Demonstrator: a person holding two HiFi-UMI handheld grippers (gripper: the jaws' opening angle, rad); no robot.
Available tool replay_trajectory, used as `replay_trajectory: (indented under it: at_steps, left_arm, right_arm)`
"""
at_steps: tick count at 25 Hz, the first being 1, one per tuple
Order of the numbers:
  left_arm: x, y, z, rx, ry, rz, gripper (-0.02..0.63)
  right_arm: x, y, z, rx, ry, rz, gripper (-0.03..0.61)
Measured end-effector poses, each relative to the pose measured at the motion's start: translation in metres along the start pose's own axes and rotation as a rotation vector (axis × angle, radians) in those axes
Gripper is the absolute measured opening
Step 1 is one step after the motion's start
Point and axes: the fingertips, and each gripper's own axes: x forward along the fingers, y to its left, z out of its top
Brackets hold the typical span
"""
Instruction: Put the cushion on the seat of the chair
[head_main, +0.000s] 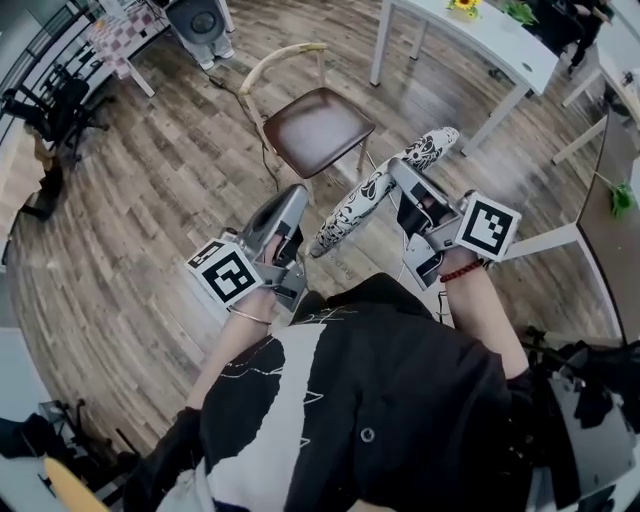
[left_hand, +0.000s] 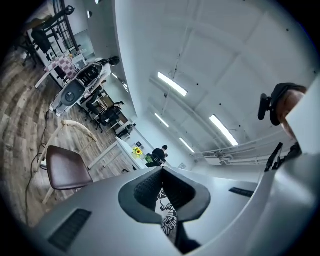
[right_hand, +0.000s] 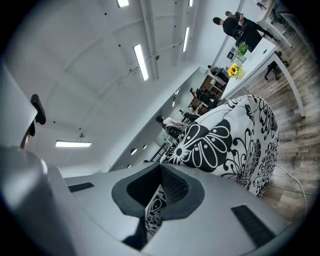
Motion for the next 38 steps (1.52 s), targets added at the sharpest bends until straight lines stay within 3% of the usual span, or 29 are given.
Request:
replay_trajectory:
  at_steps: [7,19,27,38]
  left_arm:
    - [-0.004,0.021,-0.014,-0.036,0.027,0.033,0.012]
    - [0.005,0.039,-0.001,-0.035,0.016,0.053,0.012]
    - [0.034,0.054,0.02,-0.024,-0.021,0.068,0.012]
    - [0.089,0.084,0.08,0.036,-0.097,0.103,0.012]
  right_arm:
    - [0.022,-0.017,-0.012,0.031,0.035,-0.006,0.015]
    - [0.059,-0.025,-0.002,0.033,0.069,0.025,0.015]
    - [0.084,-0.038,0.028,0.023,0.082,0.054,0.015]
    - [0.145,-0.062,0.102,-0.005,0.093,0.112,0.015]
